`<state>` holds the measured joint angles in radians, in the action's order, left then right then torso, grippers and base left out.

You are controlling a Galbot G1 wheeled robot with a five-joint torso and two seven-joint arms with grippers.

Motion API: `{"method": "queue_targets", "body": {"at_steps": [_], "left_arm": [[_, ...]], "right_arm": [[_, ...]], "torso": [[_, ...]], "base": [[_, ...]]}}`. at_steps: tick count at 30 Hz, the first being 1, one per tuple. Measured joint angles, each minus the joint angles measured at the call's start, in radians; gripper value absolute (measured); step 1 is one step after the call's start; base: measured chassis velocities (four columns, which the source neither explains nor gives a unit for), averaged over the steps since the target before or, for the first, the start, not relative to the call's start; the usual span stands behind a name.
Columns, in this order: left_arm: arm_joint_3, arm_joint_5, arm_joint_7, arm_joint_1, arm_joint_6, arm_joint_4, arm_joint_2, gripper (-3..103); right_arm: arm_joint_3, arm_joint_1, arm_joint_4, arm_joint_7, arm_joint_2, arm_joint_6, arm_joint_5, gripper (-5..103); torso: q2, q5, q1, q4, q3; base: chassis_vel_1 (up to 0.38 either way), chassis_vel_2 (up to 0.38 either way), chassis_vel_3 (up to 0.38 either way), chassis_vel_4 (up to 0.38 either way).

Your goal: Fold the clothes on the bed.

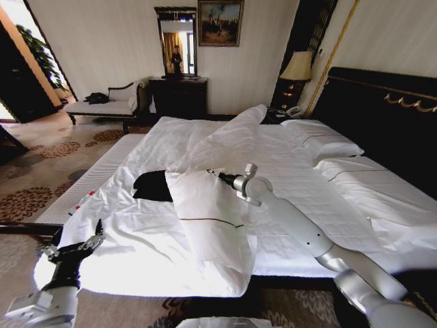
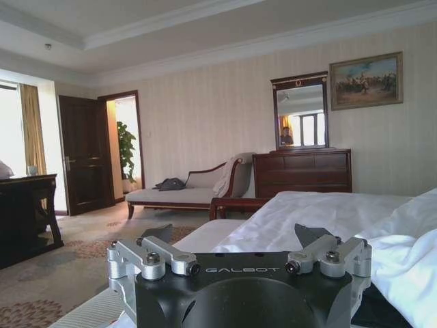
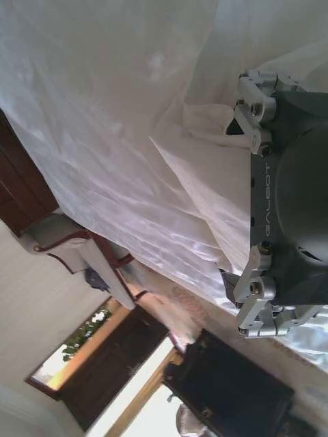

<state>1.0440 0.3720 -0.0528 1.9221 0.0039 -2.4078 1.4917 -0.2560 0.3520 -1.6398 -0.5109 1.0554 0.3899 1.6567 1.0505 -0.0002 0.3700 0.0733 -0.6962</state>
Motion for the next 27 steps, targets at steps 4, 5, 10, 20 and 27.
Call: {"method": "queue_targets", "body": {"at_steps": [4, 5, 10, 20, 27], "left_arm": [[-0.002, -0.001, -0.002, -0.003, 0.0, 0.003, 0.004, 100], [-0.002, -0.001, -0.002, -0.003, 0.0, 0.003, 0.004, 100], [0.009, 0.003, -0.003, -0.004, -0.002, 0.01, 0.002, 100], [0.006, 0.007, -0.005, -0.015, -0.003, 0.025, 0.0, 100], [0.001, 0.006, -0.006, -0.022, -0.003, 0.034, -0.002, 100]], "right_arm": [[-0.046, -0.034, 0.046, -0.048, 0.03, 0.041, -0.017, 101], [-0.046, -0.034, 0.046, -0.048, 0.03, 0.041, -0.017, 101], [-0.08, -0.052, 0.089, -0.077, 0.056, 0.094, -0.047, 83], [-0.078, -0.035, 0.099, 0.001, 0.063, 0.046, -0.078, 44], [-0.02, 0.019, 0.105, 0.065, 0.093, -0.025, -0.105, 17]], "torso": [[0.0, 0.0001, 0.0, -0.0001, 0.0], [0.0, 0.0001, 0.0, -0.0001, 0.0], [0.0, 0.0002, 0.0, -0.0001, 0.0], [0.0, 0.0001, 0.0, -0.0001, 0.0], [0.0, 0.0001, 0.0, -0.0002, 0.0]], "base": [[0.0, 0.0, 0.0, 0.0], [0.0, 0.0, 0.0, 0.0], [0.0, 0.0, 0.0, 0.0], [0.0, 0.0, 0.0, 0.0], [0.0, 0.0, 0.0, 0.0]]}}
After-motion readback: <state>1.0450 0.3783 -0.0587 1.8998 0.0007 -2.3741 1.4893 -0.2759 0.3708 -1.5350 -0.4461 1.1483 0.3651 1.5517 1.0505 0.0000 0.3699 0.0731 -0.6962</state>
